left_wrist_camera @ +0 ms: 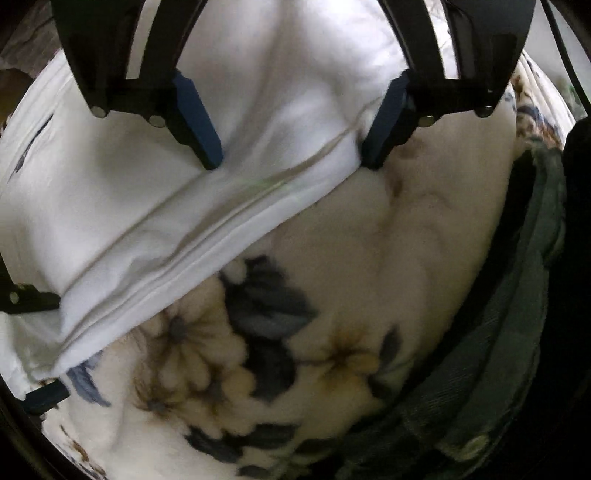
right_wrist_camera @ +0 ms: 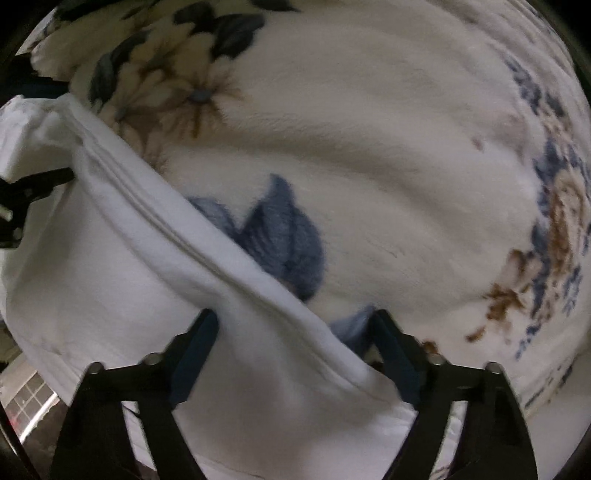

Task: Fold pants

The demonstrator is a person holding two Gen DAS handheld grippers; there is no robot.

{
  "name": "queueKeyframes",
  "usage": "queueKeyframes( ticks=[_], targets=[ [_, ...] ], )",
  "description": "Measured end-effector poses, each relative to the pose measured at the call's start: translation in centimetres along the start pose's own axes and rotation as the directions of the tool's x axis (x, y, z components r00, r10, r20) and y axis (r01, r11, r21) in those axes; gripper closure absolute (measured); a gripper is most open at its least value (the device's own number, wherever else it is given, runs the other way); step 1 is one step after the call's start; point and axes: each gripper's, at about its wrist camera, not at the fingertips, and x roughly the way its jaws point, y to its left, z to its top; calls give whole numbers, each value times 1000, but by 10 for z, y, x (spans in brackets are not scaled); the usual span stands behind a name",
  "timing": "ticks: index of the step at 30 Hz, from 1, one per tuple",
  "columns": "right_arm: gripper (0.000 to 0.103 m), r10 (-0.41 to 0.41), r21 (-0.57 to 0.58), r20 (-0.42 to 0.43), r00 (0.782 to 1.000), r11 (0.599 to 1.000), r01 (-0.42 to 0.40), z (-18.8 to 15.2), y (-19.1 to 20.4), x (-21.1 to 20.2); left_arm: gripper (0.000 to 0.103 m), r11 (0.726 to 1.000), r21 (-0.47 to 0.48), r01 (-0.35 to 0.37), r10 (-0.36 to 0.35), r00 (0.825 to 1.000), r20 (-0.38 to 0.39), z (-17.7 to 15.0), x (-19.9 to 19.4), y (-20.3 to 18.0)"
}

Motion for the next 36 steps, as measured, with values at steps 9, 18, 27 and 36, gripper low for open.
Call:
queueKeyframes(
  ticks=[9,18,27,36],
  targets=[
    [91,23,27,105,994,999,-26,-37,21,-7,88,999,29,-45,43,996,73,-11,-40,-8],
    [95,-2,117,191,982,993,-21,-82,53,-40,96,996,-80,-35,49,981,190,-66,-94,-17],
    [96,-42,178,265,963,984,-7,-165,90,-98,96,951,-305,-56,121,973,197,-124,-129,-71],
    [96,-112,176,279,954,982,64,-229,126,-98,96,888,-459,23,81,975,206,-205,-133,-129]
  ],
)
